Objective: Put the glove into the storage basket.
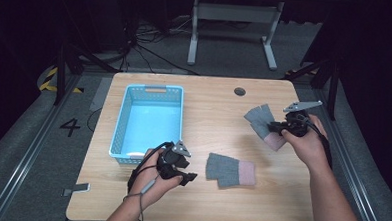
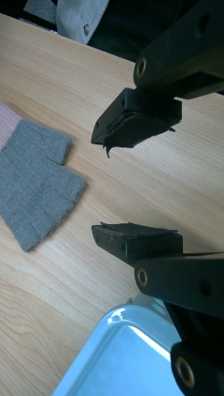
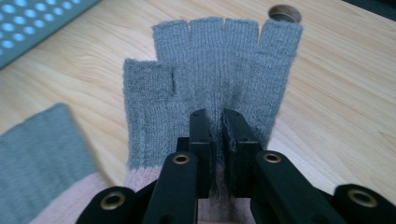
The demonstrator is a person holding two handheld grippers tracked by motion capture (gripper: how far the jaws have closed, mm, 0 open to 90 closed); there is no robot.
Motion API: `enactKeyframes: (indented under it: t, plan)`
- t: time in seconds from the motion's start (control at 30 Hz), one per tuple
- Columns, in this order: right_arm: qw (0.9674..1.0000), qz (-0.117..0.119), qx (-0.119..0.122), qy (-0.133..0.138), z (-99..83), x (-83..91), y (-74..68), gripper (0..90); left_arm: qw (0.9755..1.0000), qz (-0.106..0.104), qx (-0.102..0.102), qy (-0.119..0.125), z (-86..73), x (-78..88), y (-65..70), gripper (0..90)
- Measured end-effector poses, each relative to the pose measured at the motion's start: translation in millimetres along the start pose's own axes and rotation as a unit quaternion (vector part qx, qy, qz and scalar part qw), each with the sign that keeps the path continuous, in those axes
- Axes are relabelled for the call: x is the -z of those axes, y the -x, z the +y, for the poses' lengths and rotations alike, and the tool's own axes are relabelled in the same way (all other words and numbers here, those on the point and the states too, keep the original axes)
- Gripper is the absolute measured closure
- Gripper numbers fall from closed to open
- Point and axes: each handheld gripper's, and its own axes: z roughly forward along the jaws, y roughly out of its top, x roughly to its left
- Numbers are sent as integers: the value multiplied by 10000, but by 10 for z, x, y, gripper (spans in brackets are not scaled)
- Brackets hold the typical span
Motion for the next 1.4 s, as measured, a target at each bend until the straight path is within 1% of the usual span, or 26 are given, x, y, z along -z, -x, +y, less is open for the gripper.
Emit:
enactKeyframes:
  t: [0.07, 0.1, 0.17, 0.2, 0.23, 0.33, 0.37, 0.4, 0.43, 0.47, 0.5, 0.6, 0.73, 0.9, 0.93, 0.97, 1.03, 1.07, 1.13, 1.17, 1.27, 1.4]
  plan:
    - [9999, 52, 117, 17, 17, 47, -66, 835, 10000, -7, 8, 11, 8, -4, 3, 507]
    - [9999, 56, 121, -4, 23, 65, -94, 836, 10000, -14, -8, 10, 13, -7, 2, 507]
    - [9995, 97, 286, -9, 37, 100, -153, 835, 10000, -27, -25, 14, 22, -13, 2, 507]
    - [9990, 161, 406, -18, 47, 130, -217, 835, 10000, -38, -33, 16, 27, -16, 3, 508]
    - [9990, 161, 406, -18, 47, 130, -217, 835, 10000, -38, -41, 2, 32, -17, 4, 508]
    - [9977, 352, 587, -24, 60, 172, -310, 835, 10000, -57, -78, -3, 47, -22, 2, 508]
    - [9971, 416, 639, -30, 63, 185, -338, 836, 9999, -58, -99, -1, 52, -23, 1, 509]
    - [9960, 504, 741, -37, 68, 209, -394, 836, 9999, -56, -90, -6, 58, -24, 5, 509]
    - [9960, 504, 741, -37, 68, 209, -394, 836, 9999, -60, -81, 2, 61, -27, 9, 509]
    - [9947, 606, 834, -45, 70, 223, -432, 836, 9999, -73, -90, 1, 64, -30, 9, 509]
    - [9947, 606, 834, -45, 70, 223, -432, 836, 9999, -81, -100, 6, 68, -34, 8, 509]
    - [9918, 842, 956, -99, 63, 226, -495, 836, 9999, -96, -113, -16, 78, -40, 9, 509]
    - [9888, 966, 1116, -208, 57, 218, -563, 836, 9999, -105, -128, -5, 88, -45, 12, 509]
    - [9840, 1118, 1341, -354, 53, 199, -656, 836, 9998, -116, -140, -13, 94, -54, 13, 509]
    - [9825, 1158, 1407, -391, 52, 190, -678, 836, 9998, -120, -143, -28, 96, -53, 14, 509]
    - [9816, 1193, 1427, -432, 50, 185, -701, 836, 9998, -131, -138, -33, 97, -55, 17, 510]
    - [9777, 1278, 1590, -501, 46, 161, -732, 835, 9998, -144, -151, -46, 99, -56, 18, 512]
    - [9770, 1302, 1605, -524, 42, 151, -745, 835, 9998, -153, -155, -43, 100, -59, 20, 515]
    - [9744, 1360, 1691, -583, 34, 128, -765, 835, 9997, -174, -158, -49, 101, -62, 20, 521]
    - [9728, 1396, 1740, -625, 30, 116, -776, 835, 9996, -203, -160, -61, 102, -64, 21, 524]
    - [9665, 1562, 1916, -687, 11, 62, -803, 835, 9995, -236, -183, -83, 105, -69, 20, 536]
    - [9604, 1692, 2057, -817, -13, -5, -844, 834, 9994, -275, -191, -123, 108, -77, 22, 548]
